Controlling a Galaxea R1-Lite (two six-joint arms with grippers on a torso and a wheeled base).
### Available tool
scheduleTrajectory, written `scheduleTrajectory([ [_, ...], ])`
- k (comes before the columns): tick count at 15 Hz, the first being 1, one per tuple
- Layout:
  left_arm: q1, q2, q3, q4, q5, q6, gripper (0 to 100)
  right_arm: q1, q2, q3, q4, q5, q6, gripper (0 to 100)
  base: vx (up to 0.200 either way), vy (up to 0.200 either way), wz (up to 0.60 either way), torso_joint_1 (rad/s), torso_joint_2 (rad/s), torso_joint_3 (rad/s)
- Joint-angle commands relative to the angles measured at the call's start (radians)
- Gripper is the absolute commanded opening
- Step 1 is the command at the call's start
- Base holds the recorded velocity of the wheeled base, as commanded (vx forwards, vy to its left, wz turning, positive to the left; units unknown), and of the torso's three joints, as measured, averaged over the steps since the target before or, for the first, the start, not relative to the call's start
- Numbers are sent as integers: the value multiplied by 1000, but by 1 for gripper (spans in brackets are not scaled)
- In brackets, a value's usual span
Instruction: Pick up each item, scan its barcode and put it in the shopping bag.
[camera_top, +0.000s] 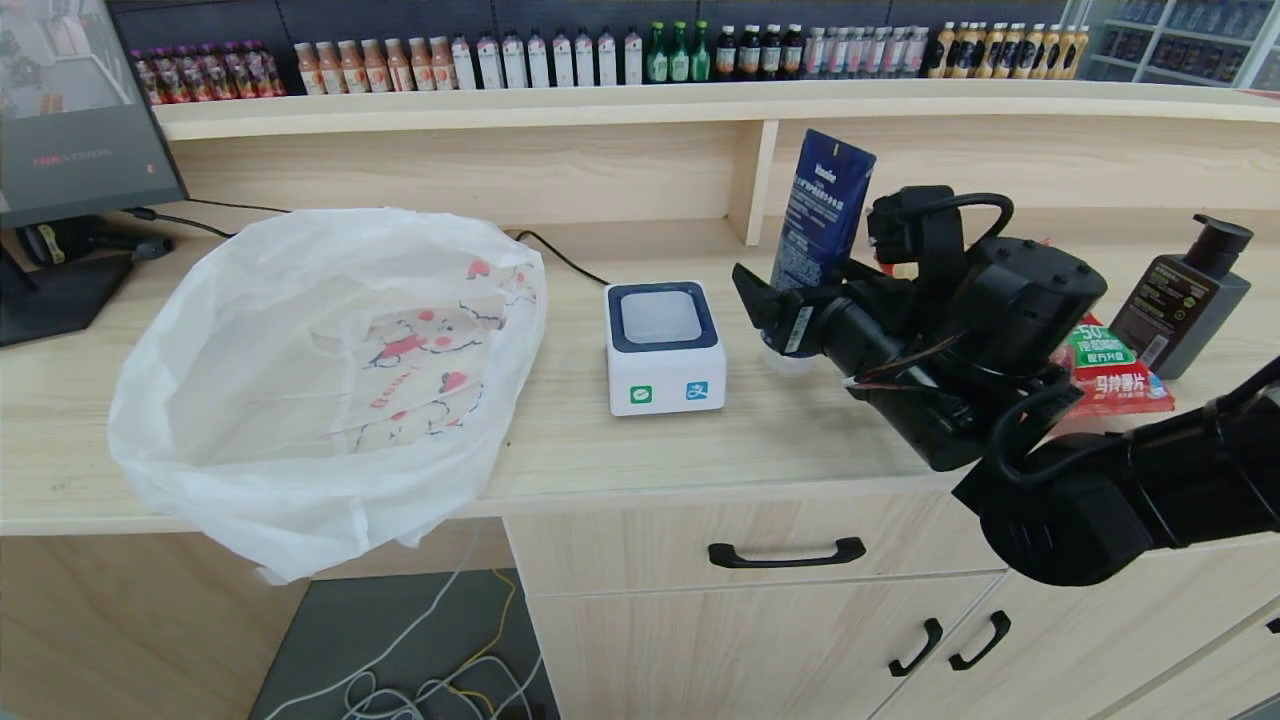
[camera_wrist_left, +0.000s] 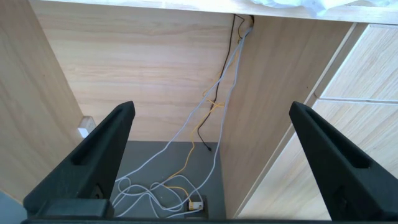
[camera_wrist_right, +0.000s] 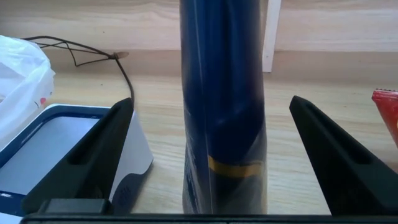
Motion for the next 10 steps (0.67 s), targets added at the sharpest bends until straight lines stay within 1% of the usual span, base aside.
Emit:
scheduleTrajectory([
  [1, 0, 0, 0, 0, 0, -1, 100, -1, 14, 11, -15, 1, 1, 100, 0, 0, 0, 0, 0, 0],
  [4, 0, 0, 0, 0, 0, -1, 100, 0, 24, 11, -33, 1, 1, 100, 0, 0, 0, 0, 0, 0],
  [5, 0, 0, 0, 0, 0, -1, 100, 0, 24, 12, -33, 1, 2, 0, 0, 0, 0, 0, 0, 0],
  [10, 0, 0, 0, 0, 0, -1, 100, -1, 25, 4, -33, 1, 22, 0, 0, 0, 0, 0, 0, 0],
])
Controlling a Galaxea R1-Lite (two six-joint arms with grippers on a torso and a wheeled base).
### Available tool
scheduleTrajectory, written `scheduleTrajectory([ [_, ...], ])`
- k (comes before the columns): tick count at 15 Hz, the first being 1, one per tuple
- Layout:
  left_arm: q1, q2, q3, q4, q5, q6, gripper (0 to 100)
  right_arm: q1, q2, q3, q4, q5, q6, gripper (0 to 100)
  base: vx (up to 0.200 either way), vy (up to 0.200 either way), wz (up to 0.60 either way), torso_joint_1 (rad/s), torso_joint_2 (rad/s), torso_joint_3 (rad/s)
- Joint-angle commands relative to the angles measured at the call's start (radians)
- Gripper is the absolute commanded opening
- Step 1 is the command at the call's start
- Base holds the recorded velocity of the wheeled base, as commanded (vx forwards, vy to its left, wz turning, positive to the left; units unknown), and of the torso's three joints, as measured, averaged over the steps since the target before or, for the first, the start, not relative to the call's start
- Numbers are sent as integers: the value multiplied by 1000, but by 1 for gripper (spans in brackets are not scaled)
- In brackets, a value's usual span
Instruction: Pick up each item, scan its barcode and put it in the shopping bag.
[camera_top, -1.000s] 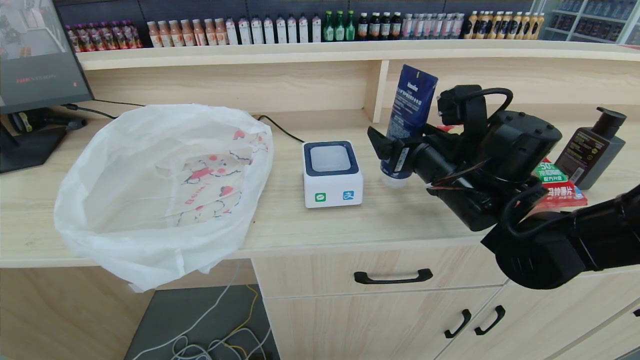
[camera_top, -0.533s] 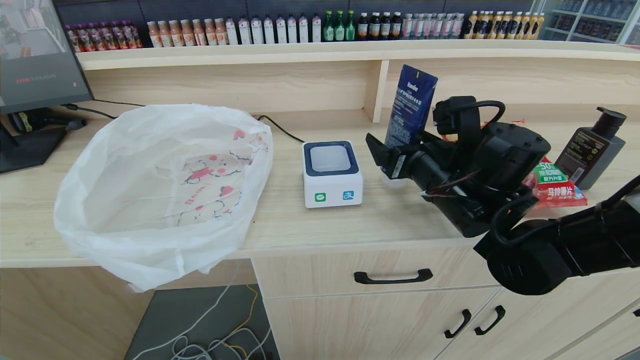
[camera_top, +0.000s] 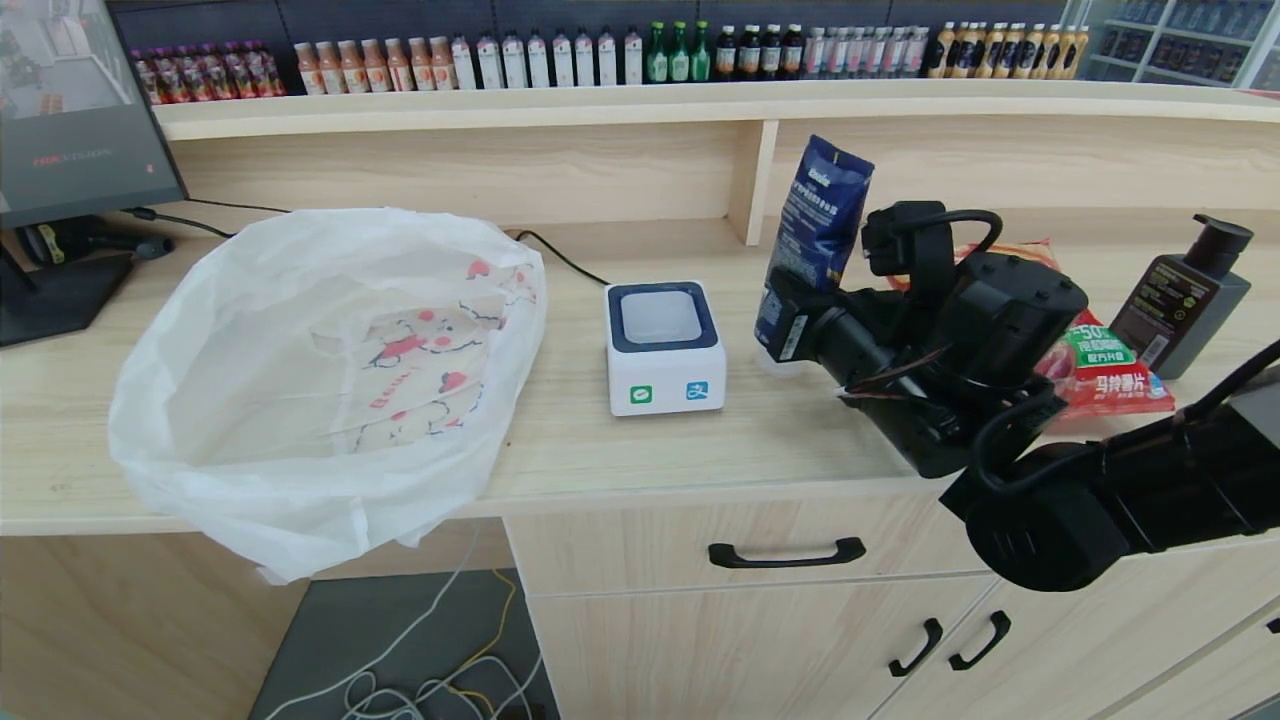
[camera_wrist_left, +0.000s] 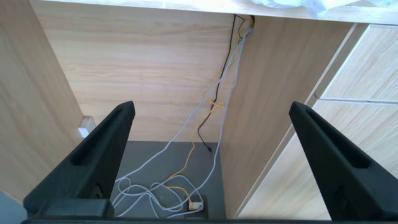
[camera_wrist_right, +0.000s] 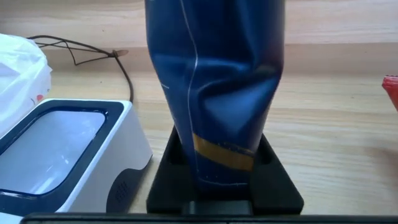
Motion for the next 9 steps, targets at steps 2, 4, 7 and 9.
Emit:
scheduleTrajectory([
  [2, 0, 0, 0, 0, 0, 0, 100, -1, -4, -4, 0, 0, -1, 0, 0, 0, 0, 0, 0, 0],
  [4, 0, 0, 0, 0, 0, 0, 100, -1, -7, -2, 0, 0, -1, 0, 0, 0, 0, 0, 0, 0],
  [7, 0, 0, 0, 0, 0, 0, 100, -1, -22, 1, 0, -1, -6, 0, 0, 0, 0, 0, 0, 0],
  [9, 0, 0, 0, 0, 0, 0, 100, 0, -39, 6, 0, 0, -12, 0, 0, 0, 0, 0, 0, 0],
])
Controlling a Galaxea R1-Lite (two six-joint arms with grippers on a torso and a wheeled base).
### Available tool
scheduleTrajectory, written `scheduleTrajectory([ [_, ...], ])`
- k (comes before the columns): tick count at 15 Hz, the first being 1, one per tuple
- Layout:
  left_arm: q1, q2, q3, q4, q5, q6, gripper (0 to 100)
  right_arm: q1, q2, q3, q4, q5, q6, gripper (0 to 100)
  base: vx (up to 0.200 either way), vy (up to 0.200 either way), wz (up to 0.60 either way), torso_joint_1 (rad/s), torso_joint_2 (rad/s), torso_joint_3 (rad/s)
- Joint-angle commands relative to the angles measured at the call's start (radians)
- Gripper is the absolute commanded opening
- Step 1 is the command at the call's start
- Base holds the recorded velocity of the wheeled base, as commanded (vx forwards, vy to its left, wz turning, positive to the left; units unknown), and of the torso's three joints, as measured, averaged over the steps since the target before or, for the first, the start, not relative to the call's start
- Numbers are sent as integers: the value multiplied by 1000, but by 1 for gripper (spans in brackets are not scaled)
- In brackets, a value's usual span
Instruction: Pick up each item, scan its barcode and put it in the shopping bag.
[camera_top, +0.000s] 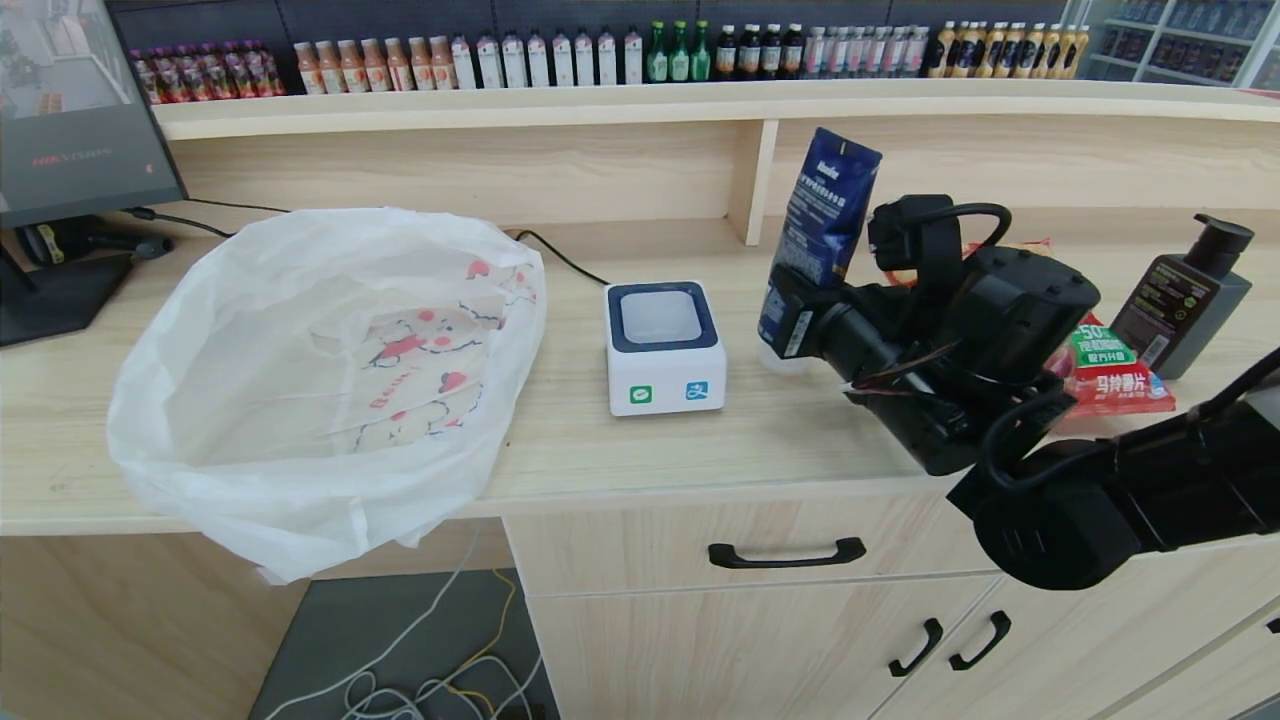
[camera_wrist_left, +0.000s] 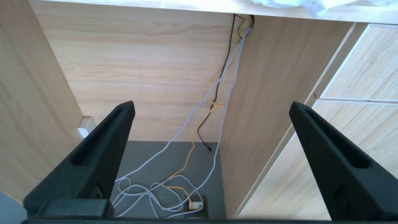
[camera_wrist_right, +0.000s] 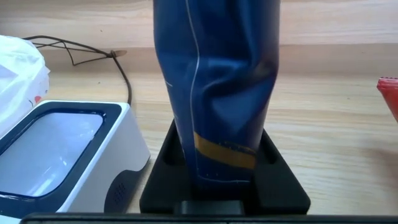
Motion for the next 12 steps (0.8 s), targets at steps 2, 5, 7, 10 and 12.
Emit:
scheduleTrajectory([
  [2, 0, 0, 0, 0, 0, -1, 100, 1, -52, 2, -3, 2, -13, 0, 0, 0, 0, 0, 0, 0],
  [5, 0, 0, 0, 0, 0, -1, 100, 1, -116, 25, -2, 7, -30, 0, 0, 0, 0, 0, 0, 0],
  [7, 0, 0, 0, 0, 0, -1, 100, 1, -161, 59, 0, 7, -33, 0, 0, 0, 0, 0, 0, 0],
  [10, 0, 0, 0, 0, 0, -1, 100, 20, -264, 174, 0, 34, -33, 0, 0, 0, 0, 0, 0, 0],
  [12, 0, 0, 0, 0, 0, -1, 100, 21, -330, 261, 0, 76, -33, 0, 0, 0, 0, 0, 0, 0],
])
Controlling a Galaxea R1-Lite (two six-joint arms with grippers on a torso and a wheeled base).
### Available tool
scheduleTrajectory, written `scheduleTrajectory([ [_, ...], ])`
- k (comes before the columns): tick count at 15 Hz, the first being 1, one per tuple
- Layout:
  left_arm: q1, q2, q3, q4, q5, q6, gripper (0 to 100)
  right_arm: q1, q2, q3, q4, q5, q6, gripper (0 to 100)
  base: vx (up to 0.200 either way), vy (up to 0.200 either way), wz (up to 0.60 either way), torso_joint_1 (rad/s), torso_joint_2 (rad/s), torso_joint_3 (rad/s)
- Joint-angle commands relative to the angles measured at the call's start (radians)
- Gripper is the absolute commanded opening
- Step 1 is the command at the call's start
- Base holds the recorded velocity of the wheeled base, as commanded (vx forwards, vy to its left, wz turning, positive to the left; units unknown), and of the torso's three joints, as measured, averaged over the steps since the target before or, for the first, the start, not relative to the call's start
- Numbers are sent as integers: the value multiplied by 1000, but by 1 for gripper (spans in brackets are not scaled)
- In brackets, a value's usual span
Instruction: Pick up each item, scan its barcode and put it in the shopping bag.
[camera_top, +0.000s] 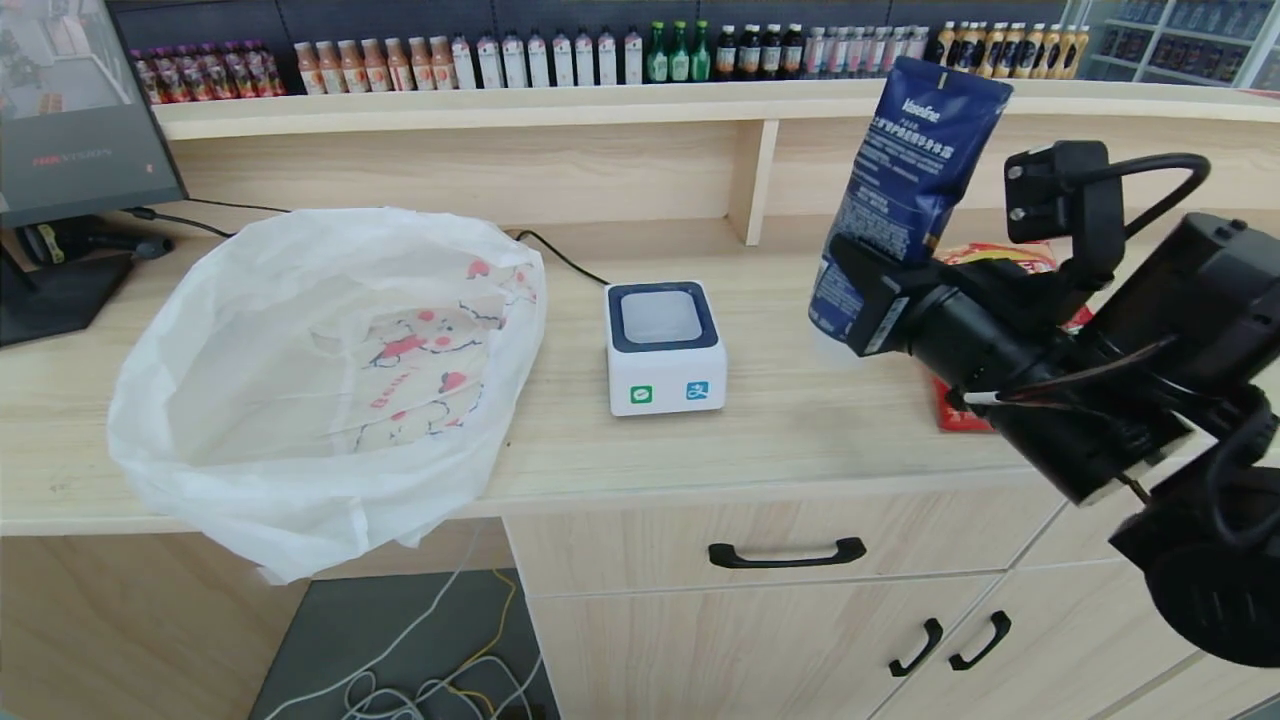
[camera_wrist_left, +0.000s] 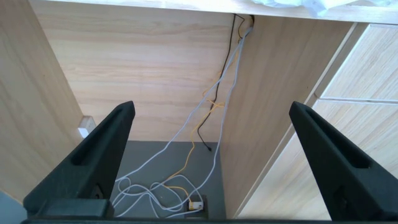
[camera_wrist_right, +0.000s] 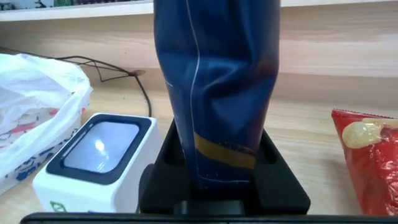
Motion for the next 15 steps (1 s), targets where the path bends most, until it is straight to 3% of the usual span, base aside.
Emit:
scheduleTrajectory([
  [1, 0, 0, 0, 0, 0, 0, 100, 4, -110, 98, 0, 45, 4, 0, 0, 0, 0, 0, 0, 0],
  [5, 0, 0, 0, 0, 0, 0, 100, 7, -199, 233, -3, 190, 25, 0, 0, 0, 0, 0, 0, 0],
  [9, 0, 0, 0, 0, 0, 0, 100, 9, -234, 252, -3, 339, 79, 0, 0, 0, 0, 0, 0, 0],
  [15, 0, 0, 0, 0, 0, 0, 100, 41, -236, 257, -14, 585, 356, 0, 0, 0, 0, 0, 0, 0],
])
